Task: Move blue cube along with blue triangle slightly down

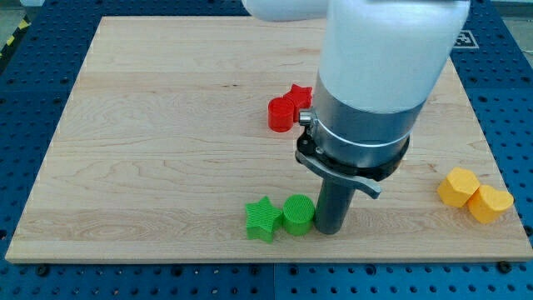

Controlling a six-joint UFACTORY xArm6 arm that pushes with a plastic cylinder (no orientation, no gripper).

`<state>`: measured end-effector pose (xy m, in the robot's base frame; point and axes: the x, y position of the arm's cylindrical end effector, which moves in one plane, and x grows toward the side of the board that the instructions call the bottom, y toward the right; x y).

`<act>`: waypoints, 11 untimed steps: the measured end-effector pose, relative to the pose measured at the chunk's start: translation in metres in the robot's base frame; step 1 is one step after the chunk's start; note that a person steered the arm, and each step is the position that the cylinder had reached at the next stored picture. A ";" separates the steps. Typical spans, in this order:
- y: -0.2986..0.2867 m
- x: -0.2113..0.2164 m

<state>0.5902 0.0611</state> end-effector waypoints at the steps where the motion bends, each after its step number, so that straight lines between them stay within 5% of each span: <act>1: -0.004 0.000; 2: 0.012 -0.010; 4: 0.083 -0.101; 8: 0.143 -0.127; 11: 0.168 -0.238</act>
<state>0.3519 0.2294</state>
